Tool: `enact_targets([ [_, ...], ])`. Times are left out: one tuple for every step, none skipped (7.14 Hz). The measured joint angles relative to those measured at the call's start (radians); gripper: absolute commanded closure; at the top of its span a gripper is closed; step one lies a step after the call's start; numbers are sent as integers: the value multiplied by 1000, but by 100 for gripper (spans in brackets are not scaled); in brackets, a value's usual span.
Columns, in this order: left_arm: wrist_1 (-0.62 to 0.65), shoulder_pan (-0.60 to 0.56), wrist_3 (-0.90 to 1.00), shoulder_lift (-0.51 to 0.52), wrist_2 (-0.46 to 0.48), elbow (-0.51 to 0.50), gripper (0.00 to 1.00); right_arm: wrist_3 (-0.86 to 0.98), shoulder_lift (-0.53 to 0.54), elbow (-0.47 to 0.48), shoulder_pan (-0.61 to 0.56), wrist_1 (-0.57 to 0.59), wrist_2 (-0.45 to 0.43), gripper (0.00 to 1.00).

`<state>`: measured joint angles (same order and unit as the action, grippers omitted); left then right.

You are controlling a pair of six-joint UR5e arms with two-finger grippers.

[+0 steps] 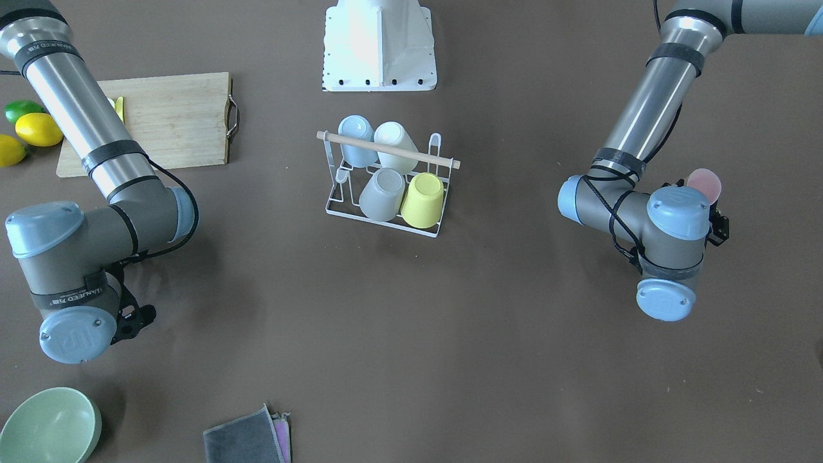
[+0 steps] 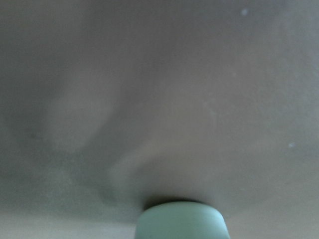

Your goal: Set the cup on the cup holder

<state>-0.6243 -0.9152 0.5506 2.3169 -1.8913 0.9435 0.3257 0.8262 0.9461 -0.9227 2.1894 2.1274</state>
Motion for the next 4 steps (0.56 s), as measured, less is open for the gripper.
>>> enact_targets([
  [27, -31, -6, 0, 5, 60, 74, 0, 0, -3, 5, 3, -2, 0],
  [15, -47, -21, -8, -16, 139, 74, 0, 1, -3, 6, 7, -3, 0],
  [-55, -52, -59, -30, -71, 230, 73, 1, 1, -3, 6, 11, -4, 0],
  [-136, -59, -109, -51, -142, 316, 73, 1, 1, -3, 5, 14, -5, 0],
])
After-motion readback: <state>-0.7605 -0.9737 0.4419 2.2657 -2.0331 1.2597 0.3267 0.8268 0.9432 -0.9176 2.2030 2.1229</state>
